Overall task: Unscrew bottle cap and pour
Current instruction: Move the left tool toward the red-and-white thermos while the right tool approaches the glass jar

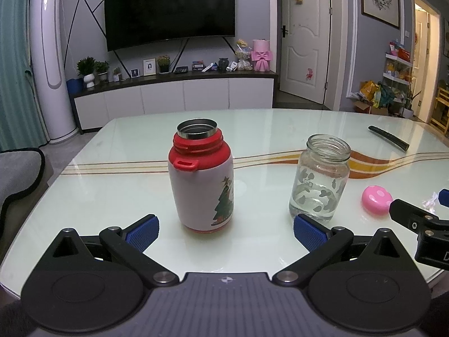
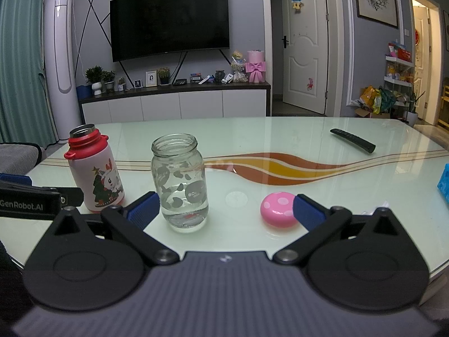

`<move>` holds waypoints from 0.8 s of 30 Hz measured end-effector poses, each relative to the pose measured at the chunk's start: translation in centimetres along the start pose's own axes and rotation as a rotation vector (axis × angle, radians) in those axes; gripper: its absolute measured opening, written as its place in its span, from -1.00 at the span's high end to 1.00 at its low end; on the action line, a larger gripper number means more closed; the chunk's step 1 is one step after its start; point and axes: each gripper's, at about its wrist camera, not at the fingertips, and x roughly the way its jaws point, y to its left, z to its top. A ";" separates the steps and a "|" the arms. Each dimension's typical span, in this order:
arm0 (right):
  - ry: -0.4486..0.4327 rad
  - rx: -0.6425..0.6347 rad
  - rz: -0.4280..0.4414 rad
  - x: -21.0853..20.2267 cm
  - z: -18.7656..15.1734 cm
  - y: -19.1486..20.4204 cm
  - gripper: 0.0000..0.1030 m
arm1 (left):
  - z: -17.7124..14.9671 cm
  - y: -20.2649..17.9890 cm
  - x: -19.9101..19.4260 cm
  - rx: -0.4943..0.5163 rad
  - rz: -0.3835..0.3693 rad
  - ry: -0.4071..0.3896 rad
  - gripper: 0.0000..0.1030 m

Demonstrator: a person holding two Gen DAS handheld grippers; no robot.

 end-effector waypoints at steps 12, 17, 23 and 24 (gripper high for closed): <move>0.002 -0.004 0.004 -0.1 0.0 -0.1 -1.00 | -0.2 0.2 -0.1 -0.005 0.002 -0.002 -0.99; 0.005 -0.008 0.006 -0.2 0.0 -0.1 -1.00 | -0.3 0.5 -0.1 -0.010 0.000 0.000 -0.99; 0.008 -0.012 0.006 -0.1 0.1 0.0 -1.00 | -0.2 0.8 -0.1 -0.017 0.000 0.002 -0.99; 0.009 -0.013 0.006 -0.1 0.1 0.0 -1.00 | -0.2 0.8 -0.1 -0.018 0.001 0.003 -0.99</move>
